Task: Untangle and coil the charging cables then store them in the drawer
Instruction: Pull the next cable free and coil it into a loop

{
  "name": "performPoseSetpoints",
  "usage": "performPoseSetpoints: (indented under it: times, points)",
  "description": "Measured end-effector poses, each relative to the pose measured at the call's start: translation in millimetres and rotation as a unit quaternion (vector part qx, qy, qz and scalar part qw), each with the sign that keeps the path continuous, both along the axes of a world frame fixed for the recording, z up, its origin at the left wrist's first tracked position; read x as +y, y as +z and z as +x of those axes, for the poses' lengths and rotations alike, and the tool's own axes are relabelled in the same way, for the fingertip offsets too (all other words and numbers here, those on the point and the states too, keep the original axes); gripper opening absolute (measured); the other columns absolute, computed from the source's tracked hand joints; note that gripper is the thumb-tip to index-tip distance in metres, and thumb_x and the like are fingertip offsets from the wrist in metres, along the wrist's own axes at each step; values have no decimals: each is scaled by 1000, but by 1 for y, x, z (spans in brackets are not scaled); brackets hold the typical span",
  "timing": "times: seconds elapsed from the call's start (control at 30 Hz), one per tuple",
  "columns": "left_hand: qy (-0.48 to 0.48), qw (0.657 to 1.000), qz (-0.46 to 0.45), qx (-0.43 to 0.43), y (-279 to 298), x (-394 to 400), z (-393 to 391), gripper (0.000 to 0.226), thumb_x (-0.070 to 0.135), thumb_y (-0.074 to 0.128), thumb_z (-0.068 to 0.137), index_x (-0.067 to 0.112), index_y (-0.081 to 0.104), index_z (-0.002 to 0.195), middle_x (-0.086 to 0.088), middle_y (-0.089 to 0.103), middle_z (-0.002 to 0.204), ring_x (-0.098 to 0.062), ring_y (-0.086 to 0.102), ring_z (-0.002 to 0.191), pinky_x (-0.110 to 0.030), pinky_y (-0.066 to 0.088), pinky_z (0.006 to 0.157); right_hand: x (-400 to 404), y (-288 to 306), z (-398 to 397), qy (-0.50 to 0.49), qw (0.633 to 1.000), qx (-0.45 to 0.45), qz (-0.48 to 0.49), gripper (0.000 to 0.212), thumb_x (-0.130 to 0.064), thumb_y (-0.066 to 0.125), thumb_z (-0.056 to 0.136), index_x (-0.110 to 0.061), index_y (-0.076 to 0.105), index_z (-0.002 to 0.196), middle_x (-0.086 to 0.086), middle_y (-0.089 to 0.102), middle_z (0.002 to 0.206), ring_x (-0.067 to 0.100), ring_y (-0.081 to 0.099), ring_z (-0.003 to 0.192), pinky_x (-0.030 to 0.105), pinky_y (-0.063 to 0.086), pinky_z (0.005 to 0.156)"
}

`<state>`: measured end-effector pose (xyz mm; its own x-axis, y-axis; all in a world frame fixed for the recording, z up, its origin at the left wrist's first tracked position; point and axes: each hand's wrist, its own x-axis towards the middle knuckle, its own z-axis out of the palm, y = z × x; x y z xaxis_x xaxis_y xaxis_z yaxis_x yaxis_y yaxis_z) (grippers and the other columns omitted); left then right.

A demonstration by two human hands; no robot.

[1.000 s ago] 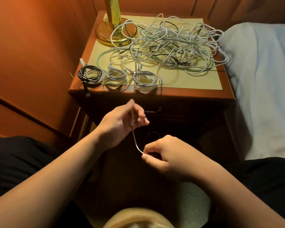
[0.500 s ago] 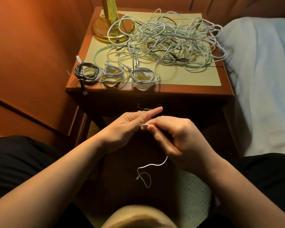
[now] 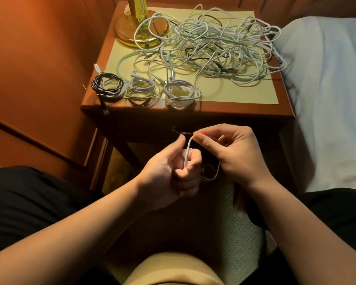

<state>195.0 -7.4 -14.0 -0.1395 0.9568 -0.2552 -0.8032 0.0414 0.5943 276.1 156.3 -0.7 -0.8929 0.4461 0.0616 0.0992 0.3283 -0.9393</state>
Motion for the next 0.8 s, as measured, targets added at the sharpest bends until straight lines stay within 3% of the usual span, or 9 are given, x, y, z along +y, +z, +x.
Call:
performPoseSetpoints:
  times: [0.1,0.17,0.27,0.37,0.43,0.5,0.6,0.7,0.8]
  points:
    - [-13,1000,14,-18,4,-1,-4,57,54,24,107,16,46,70,4,23,54,-12,20,45,-26,26,47,-6,-11,-7,15,999,-20,-46,6,-29,77,93,-27,82,95,-8,79,84,9,69,75,39,57,69]
    - [2,999,28,-18,5,-2,-7,53,43,24,110,15,49,73,5,29,53,-10,25,45,-25,32,49,-19,-23,-9,63,994,-56,-68,18,-21,72,98,-32,78,85,-3,76,80,11,68,75,38,54,67]
    - [65,997,10,-28,8,-2,-11,56,40,25,110,10,58,76,3,37,56,-11,35,50,-26,41,54,-38,-36,-8,115,979,-122,-115,29,-24,59,104,-32,73,80,4,71,73,20,64,71,50,50,63]
    - [145,989,-11,-31,15,0,-16,56,41,34,106,8,76,88,-1,52,65,-14,51,58,-29,52,57,-39,-40,-6,117,981,-145,-61,35,-40,49,100,-31,65,71,-8,61,61,11,55,60,46,44,61]
    - [185,983,-1,-25,17,0,-25,51,40,37,103,10,78,109,-3,68,81,-18,69,76,-34,61,75,-42,-36,-3,152,970,-191,-14,42,-49,45,102,-27,64,72,-9,56,55,9,50,52,40,40,55]
    - [208,977,-7,42,14,-1,-37,50,40,30,108,15,68,129,-6,76,109,-20,72,107,-37,55,100,-51,-27,3,196,954,-225,24,45,-43,46,108,-20,64,74,-8,53,53,8,49,49,39,40,51]
    - [184,950,-35,249,7,-3,-43,47,40,24,108,26,49,147,-6,66,138,-18,54,138,-38,33,121,-62,-9,11,164,973,-149,63,40,-38,49,107,-19,60,73,-11,52,53,5,48,48,26,34,49]
    - [93,920,-29,380,4,-6,-38,45,31,27,109,25,45,149,-8,66,138,-20,53,139,-39,33,122,-58,9,16,95,989,-87,79,35,-42,46,99,-20,61,75,-11,54,54,10,49,49,31,34,52]
    - [26,870,-59,489,4,-9,-38,42,28,31,112,12,65,132,-7,73,119,-19,65,118,-40,47,107,-49,19,23,82,991,-51,95,26,-35,47,101,-31,60,79,-8,55,55,11,50,48,32,37,48]
